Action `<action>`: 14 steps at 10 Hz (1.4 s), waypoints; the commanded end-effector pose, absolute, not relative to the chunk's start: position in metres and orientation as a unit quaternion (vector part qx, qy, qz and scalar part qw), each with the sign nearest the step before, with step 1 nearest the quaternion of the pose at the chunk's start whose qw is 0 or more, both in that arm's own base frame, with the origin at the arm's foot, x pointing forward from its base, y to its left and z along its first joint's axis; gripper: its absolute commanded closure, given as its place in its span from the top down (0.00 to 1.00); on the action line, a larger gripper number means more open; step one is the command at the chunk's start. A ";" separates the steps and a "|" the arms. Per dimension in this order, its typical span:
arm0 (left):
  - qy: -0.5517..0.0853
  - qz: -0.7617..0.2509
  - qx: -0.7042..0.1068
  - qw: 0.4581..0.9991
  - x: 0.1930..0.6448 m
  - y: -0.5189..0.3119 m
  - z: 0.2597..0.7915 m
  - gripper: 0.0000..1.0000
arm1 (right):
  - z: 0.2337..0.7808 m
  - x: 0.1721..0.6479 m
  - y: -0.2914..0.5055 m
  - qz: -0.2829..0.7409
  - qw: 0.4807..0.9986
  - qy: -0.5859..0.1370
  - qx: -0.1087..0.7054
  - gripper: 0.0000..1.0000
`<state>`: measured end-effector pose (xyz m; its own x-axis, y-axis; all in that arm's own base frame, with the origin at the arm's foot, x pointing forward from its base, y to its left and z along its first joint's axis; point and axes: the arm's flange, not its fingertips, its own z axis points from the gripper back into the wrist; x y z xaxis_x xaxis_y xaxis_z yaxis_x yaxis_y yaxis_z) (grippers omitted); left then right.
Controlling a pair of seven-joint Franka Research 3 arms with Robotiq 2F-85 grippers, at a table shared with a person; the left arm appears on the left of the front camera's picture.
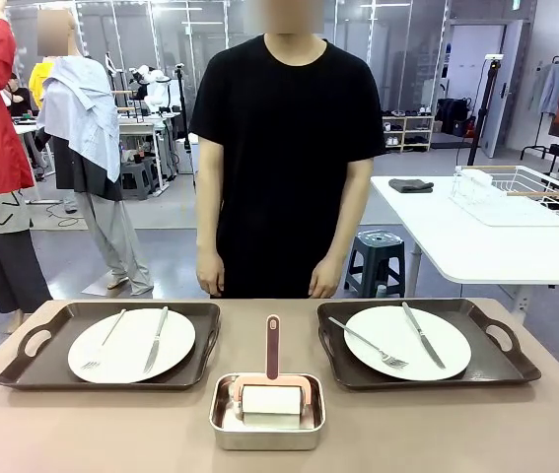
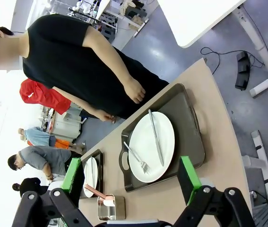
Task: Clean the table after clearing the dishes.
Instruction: When the left (or right) Handle tray is removed, use the left hand (or right hand) to clean the left (or right) side of the table with the Lint Roller.
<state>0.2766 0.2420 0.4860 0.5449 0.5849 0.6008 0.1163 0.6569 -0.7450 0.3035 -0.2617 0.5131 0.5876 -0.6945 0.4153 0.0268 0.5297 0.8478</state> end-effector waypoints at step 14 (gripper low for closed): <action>-0.461 0.141 -0.393 0.783 0.277 0.246 0.486 1.00 | 0.516 0.301 -0.260 -0.225 0.782 -0.395 0.426 1.00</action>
<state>0.2765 0.2420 0.4861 0.5450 0.5848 0.6008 0.1168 0.6567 -0.7451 0.3035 -0.2615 0.5131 0.5882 -0.6939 0.4153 0.0262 0.5296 0.8479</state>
